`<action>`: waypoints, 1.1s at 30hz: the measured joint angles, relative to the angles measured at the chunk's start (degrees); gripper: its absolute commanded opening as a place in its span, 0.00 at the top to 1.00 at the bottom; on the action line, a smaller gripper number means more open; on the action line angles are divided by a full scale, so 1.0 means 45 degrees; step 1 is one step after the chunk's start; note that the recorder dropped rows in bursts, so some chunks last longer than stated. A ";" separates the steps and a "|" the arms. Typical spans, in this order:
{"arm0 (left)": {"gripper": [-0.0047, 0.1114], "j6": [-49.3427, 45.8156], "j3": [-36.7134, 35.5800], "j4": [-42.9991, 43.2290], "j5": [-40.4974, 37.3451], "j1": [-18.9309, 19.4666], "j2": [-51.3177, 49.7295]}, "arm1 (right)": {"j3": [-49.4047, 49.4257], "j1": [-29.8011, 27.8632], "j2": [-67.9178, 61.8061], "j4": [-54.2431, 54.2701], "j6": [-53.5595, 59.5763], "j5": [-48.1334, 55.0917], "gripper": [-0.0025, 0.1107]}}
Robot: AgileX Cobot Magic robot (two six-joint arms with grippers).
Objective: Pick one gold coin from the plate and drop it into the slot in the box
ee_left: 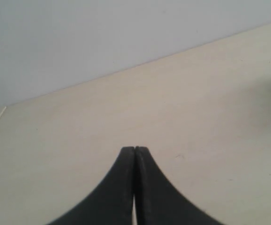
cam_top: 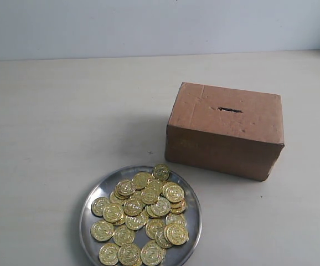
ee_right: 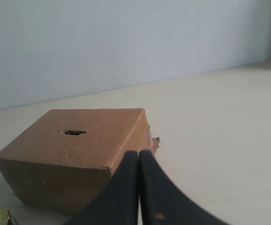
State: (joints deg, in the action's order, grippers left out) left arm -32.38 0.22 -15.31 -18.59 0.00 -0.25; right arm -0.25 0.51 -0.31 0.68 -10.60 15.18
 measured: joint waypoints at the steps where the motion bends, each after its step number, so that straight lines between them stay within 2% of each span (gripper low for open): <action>1: 0.96 0.0266 0.0000 0.0091 -0.0023 0.0000 0.0000 | 0.0000 0.0000 0.0000 -0.0031 0.0055 0.0000 0.98; 7: 0.96 0.2367 0.0000 0.0172 -0.0161 0.0000 0.0000 | 0.0000 0.0000 0.0000 -0.0152 0.0330 -0.0024 0.98; 10: 0.96 0.2710 0.0000 0.0195 -0.0161 0.0000 0.0000 | 0.0000 0.0000 0.0000 -0.0308 0.0867 -0.0002 0.98; 33: 0.96 0.2865 0.0000 0.0284 -0.0344 0.0000 0.0000 | 0.0000 0.0000 0.0000 -0.0080 0.0095 0.0142 0.98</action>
State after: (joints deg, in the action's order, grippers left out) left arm -19.48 0.22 -14.03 -20.14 0.00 -0.25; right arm -0.25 0.51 -0.31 0.32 -10.18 15.82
